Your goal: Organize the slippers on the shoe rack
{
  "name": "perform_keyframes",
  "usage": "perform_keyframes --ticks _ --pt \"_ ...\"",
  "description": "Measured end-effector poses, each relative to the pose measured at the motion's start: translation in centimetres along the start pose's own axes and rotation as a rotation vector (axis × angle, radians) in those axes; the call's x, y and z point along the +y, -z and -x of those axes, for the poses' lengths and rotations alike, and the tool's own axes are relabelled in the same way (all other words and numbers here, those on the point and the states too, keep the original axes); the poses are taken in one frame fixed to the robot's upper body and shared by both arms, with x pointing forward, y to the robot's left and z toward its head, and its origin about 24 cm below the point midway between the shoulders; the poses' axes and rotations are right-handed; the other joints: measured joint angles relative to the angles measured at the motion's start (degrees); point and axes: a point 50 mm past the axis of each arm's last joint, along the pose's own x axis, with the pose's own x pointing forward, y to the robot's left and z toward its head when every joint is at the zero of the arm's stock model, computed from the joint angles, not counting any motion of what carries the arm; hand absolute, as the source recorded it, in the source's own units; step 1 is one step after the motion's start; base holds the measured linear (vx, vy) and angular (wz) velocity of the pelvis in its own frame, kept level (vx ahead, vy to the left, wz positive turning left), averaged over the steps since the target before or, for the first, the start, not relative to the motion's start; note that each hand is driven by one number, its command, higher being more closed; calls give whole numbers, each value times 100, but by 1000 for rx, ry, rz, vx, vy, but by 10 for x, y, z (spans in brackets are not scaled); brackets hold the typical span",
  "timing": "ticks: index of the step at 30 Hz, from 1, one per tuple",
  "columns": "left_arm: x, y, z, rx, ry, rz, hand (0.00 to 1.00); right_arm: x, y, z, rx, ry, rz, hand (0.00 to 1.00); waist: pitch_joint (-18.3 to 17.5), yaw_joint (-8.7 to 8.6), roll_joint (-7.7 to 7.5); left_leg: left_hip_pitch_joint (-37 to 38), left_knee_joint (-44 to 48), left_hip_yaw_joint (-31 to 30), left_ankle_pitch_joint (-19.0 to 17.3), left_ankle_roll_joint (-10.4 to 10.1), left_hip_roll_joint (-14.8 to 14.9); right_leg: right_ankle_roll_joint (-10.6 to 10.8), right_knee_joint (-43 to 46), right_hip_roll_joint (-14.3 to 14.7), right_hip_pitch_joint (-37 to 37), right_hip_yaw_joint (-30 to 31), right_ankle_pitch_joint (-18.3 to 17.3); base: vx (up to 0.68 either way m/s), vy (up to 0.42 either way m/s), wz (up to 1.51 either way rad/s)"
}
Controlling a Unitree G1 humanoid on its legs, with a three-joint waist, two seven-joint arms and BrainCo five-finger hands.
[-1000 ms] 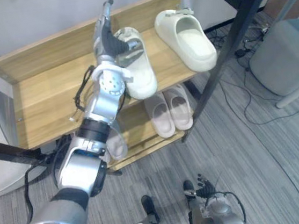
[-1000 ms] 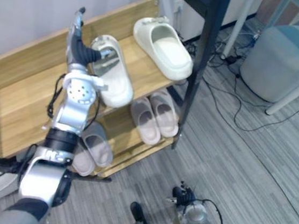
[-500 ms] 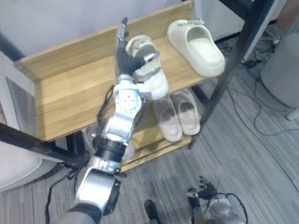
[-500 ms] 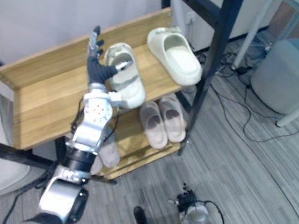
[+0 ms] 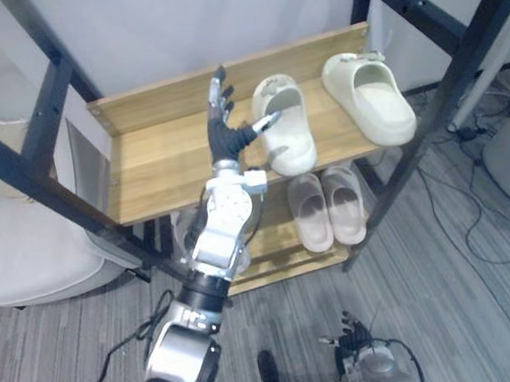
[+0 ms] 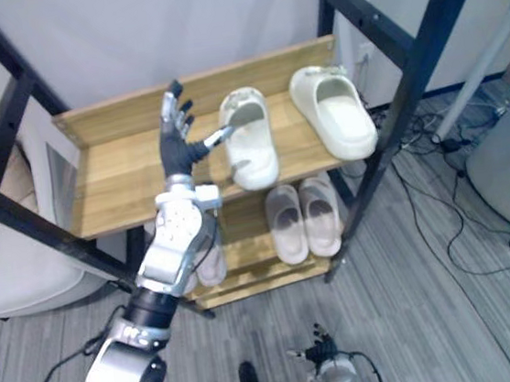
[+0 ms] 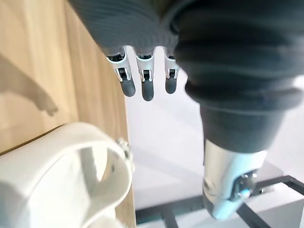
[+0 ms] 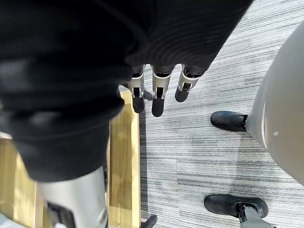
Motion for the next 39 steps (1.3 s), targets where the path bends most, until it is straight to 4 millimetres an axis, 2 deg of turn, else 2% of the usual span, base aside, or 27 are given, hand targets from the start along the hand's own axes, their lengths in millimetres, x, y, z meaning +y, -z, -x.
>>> perform_keyframes --ticks 8,15,17,23,35,39 --pt "-30 14 21 89 124 98 0 1 9 3 28 0 -2 0 -199 83 -47 15 0 -107 -12 -34 20 -7 -2 -6 86 -167 -17 -7 4 8" --pt "-48 24 34 148 221 129 0 7 8 4 31 -10 -15 0 -263 85 -173 60 -2 -104 -3 -50 37 -25 -84 29 180 -248 -38 1 -1 0" --pt "-48 34 40 194 225 133 0 13 8 5 35 -21 -27 0 -314 74 -243 121 -2 -86 -27 -83 56 -48 -128 58 243 -243 -50 7 -6 -2" --pt "-49 42 43 223 232 118 0 19 8 5 39 -33 -45 0 -327 72 -335 202 -3 -38 -71 -147 124 -68 -176 125 330 -237 -75 6 -5 -2" --pt "-30 40 34 197 147 111 0 23 12 5 65 -34 -52 0 -375 57 -415 212 0 33 -86 -167 202 -81 -155 167 294 -154 -85 12 -6 -4" --pt "-22 29 28 149 94 138 0 24 15 7 71 -35 -54 0 -380 68 -420 205 2 5 -84 -165 200 -81 -154 164 298 -169 -86 0 0 0"
